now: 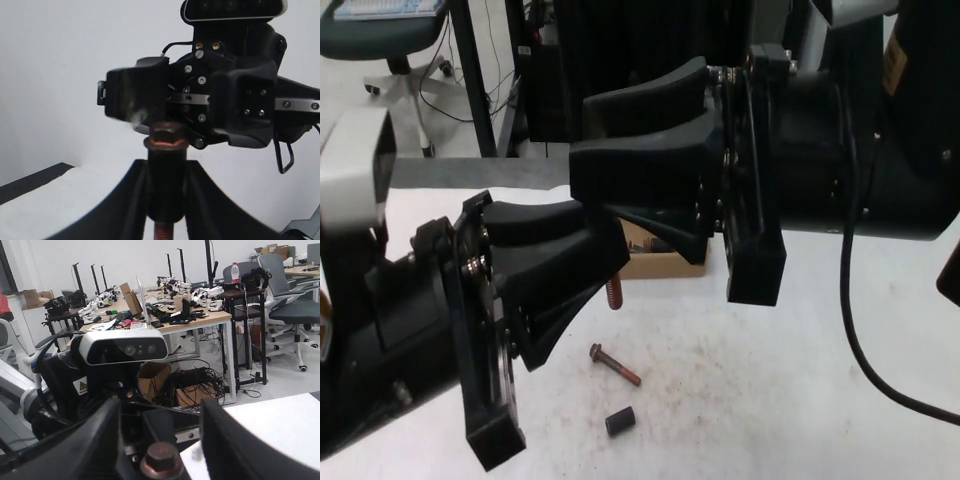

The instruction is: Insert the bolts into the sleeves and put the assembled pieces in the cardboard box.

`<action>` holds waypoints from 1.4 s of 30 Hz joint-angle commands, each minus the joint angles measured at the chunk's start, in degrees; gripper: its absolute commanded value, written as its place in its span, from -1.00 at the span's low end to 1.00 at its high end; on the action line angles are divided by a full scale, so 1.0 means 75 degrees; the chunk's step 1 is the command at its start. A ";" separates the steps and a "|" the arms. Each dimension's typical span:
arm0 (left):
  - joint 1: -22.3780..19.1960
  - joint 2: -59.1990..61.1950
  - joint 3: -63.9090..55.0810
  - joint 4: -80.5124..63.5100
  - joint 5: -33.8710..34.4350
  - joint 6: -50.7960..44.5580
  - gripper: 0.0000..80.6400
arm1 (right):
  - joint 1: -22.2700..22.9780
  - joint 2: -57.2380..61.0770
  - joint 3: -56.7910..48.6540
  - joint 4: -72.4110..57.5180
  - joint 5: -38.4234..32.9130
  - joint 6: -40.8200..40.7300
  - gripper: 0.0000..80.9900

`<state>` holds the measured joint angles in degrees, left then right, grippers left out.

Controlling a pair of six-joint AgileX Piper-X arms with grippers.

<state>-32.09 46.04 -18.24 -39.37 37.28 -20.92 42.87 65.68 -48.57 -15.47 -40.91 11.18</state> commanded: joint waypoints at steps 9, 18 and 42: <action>0.0215 0.0020 -0.0116 0.1396 -0.1051 0.0569 -0.99 | -0.0029 -0.0039 -0.0039 -0.1315 0.0224 0.0135 -0.20; 0.0337 0.1344 -0.1665 0.3949 -0.1583 0.1049 -0.99 | -0.0069 -0.0046 -0.0039 -0.0873 0.0938 -0.0005 -0.98; 0.1095 1.0558 -1.1799 1.0624 -0.2627 0.2739 -0.99 | -0.2349 -0.1268 -0.0039 0.3904 0.2739 -0.0064 -0.98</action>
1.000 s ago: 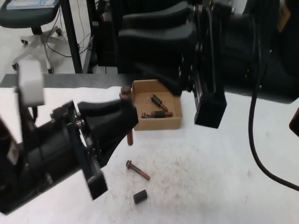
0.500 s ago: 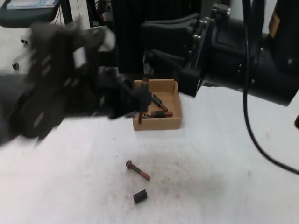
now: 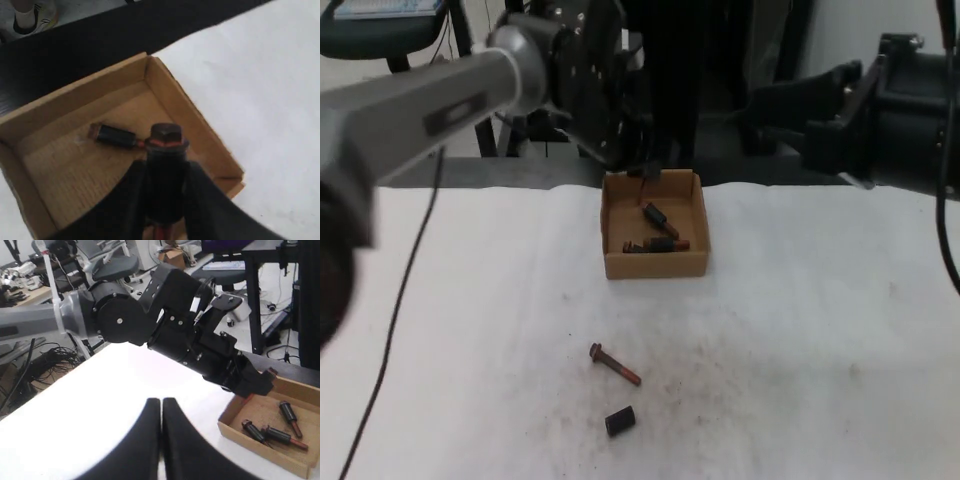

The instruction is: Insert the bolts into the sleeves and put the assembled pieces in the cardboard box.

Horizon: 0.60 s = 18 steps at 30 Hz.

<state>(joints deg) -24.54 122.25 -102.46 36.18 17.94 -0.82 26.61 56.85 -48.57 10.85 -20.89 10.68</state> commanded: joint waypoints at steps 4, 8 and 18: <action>0.0201 0.1052 -0.1218 0.1200 -0.0049 0.0109 -0.99 | -0.0288 -0.0091 -0.0039 0.0411 0.0071 0.0002 -0.98; 0.0276 0.1223 -0.1220 0.0916 -0.0049 0.0431 -0.99 | -0.0284 -0.0091 -0.0039 0.0434 0.0071 -0.0050 -0.98; 0.0307 0.1139 -0.1273 0.0633 0.0198 0.0572 0.03 | -0.0284 -0.0091 -0.0039 0.0468 0.0071 -0.0050 -0.98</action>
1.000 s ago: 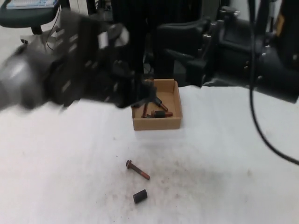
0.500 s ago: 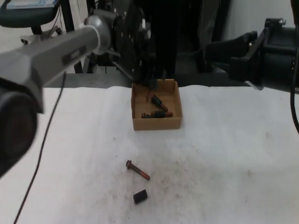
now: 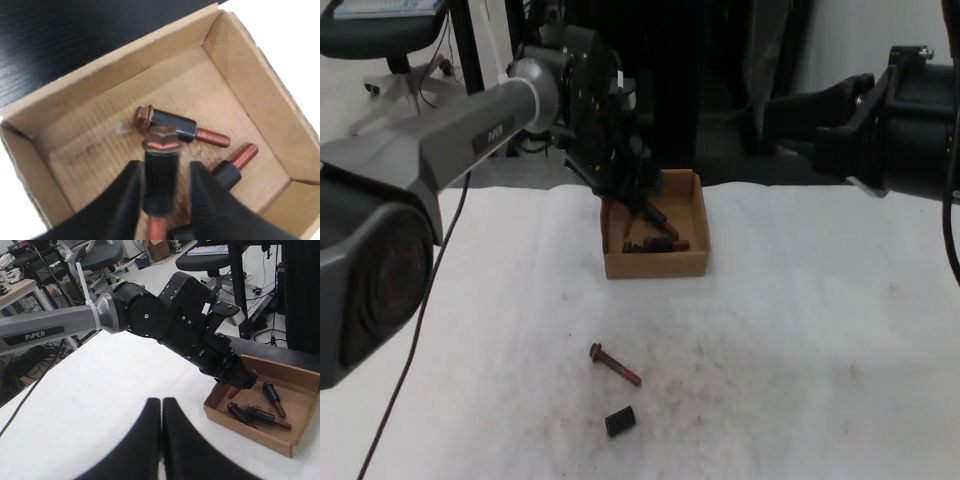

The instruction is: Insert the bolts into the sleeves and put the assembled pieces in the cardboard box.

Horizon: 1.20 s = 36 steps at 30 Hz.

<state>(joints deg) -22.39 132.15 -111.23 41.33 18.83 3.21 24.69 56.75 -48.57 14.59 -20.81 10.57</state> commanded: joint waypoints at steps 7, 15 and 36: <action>0.0021 -0.0753 -0.0103 0.0241 -0.0122 -0.0316 -0.45 | -0.0027 -0.0077 -0.0024 0.0225 0.0059 -0.0034 -0.98; 0.0021 -0.2657 -0.0087 0.1999 -0.0483 0.1054 -0.99 | -0.0027 0.0565 -0.0024 0.1378 0.0044 -0.0556 -0.98; 0.0104 -1.0599 1.0162 0.0625 -0.1446 -0.0429 -0.99 | 0.1764 0.4306 -0.1388 0.2300 -0.0396 -0.1659 -0.98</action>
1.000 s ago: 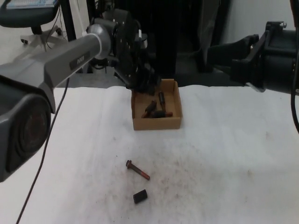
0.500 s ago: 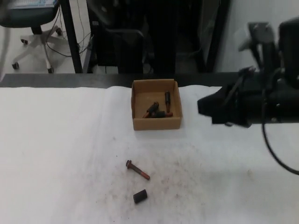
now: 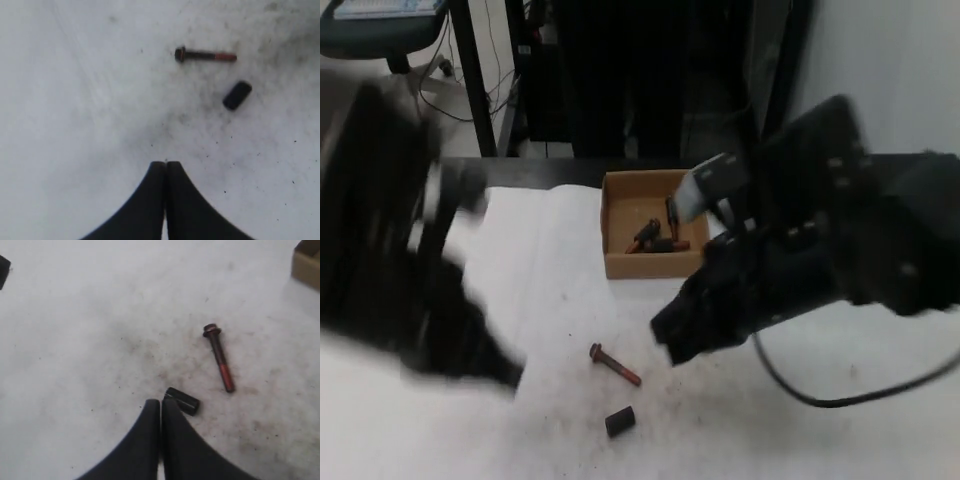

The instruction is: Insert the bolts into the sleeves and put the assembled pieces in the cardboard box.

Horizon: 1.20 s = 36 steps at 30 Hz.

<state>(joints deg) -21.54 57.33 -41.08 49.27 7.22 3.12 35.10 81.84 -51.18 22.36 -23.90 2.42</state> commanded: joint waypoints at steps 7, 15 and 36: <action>-0.0009 -0.2232 0.2312 -0.0359 0.0137 -0.0953 -0.99 | 0.0578 0.2818 -0.3062 0.3075 0.1841 -0.1180 -0.98; -0.0009 -0.2875 0.2344 -0.0637 0.0137 -0.0992 -0.99 | 0.0709 0.4048 -0.4551 0.3265 0.1821 -0.1180 -0.49; -0.0009 -0.2873 0.2344 -0.0667 0.0137 -0.0809 -0.99 | 0.0951 0.5089 -0.5037 0.3524 0.2414 -0.2088 -0.23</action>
<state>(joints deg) -21.54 36.34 -23.39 44.93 7.81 -3.43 42.15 120.10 -88.27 48.60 -7.97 -9.76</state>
